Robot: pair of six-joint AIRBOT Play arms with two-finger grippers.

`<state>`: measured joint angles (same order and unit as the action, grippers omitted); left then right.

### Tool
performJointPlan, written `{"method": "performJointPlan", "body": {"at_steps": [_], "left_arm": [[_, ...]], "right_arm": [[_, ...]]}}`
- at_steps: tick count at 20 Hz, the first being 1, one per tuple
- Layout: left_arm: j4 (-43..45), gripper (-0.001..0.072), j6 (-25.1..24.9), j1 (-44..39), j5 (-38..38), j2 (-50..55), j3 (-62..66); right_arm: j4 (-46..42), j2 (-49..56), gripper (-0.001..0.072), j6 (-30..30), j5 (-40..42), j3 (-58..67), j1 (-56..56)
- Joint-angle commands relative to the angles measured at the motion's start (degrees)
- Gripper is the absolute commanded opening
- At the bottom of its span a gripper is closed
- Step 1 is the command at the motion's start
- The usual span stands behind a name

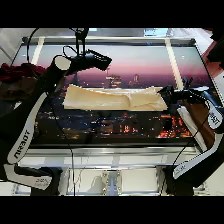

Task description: Fold the shirts.

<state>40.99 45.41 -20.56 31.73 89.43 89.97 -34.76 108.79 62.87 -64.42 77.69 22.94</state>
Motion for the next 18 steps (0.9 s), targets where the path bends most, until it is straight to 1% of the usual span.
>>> {"method": "performJointPlan", "body": {"at_steps": [1, 2, 3, 4, 5, 6, 7, 8, 9, 11, 13, 15, 16, 18], "left_arm": [[0.1, 0.0574, 0.7, -0.2, 1.9, 1.0, 0.0], [0.1, 0.0573, 0.7, -0.2, 2.5, 1.7, 0.0], [0.1, 0.0569, 0.8, -0.2, 3.1, 2.4, 0.0], [0.0, 0.0466, 1.4, -0.2, 3.9, 3.3, 0.0], [0.1, 0.0247, 1.6, -0.2, 4.5, 4.1, 0.0], [0.0, 0.0004, 1.6, -0.2, 5.0, 5.0, 0.0], [-0.1, 0.0011, 2.2, -0.2, 5.4, 5.8, 0.0], [0.0, 0.0010, 4.5, -0.2, 5.5, 6.5, 0.0], [0.0, 0.0010, 7.6, -0.2, 5.6, 7.3, 0.0], [0.0, 0.0009, 13.5, -0.2, 6.4, 9.1, 0.0], [1.6, 0.0009, 20.2, -0.3, 8.5, 11.4, 0.0], [4.9, 0.0009, 27.7, -0.3, 11.4, 14.5, 0.0], [6.1, 0.0008, 30.3, -0.3, 12.6, 16.1, 0.0], [6.4, 0.0009, 32.8, -0.4, 14.3, 19.2, 0.0]], "right_arm": [[-0.2, 0.7, 0.0609, -0.3, 0.3, -0.1, -2.4], [-0.1, 0.7, 0.0601, -0.3, 0.2, -0.1, -3.0], [-0.1, 0.7, 0.0579, 0.0, 0.0, -0.1, -3.4], [0.2, 0.7, 0.0527, 0.1, -0.4, -0.1, -3.7], [0.9, 0.7, 0.0440, 0.1, -1.1, -0.1, -3.8], [2.4, 0.6, 0.0299, -0.1, -2.3, -0.1, -3.8], [4.5, 0.5, 0.0122, -1.8, -3.9, -0.1, -3.7], [7.5, 0.3, 0.0031, -4.3, -6.1, 0.1, -3.7], [9.5, 0.3, 0.0031, -4.7, -8.7, 1.1, -3.7], [10.4, -0.2, 0.0030, -3.8, -13.4, 5.0, -3.9], [10.3, -1.7, 0.0030, -0.8, -15.7, 9.1, -4.5], [9.4, -4.0, 0.0030, 1.9, -16.5, 13.1, -5.8], [8.2, -5.1, 0.0030, 3.3, -16.7, 15.0, -6.8], [6.1, -6.4, 0.0029, 6.4, -18.5, 19.3, -9.4]]}}
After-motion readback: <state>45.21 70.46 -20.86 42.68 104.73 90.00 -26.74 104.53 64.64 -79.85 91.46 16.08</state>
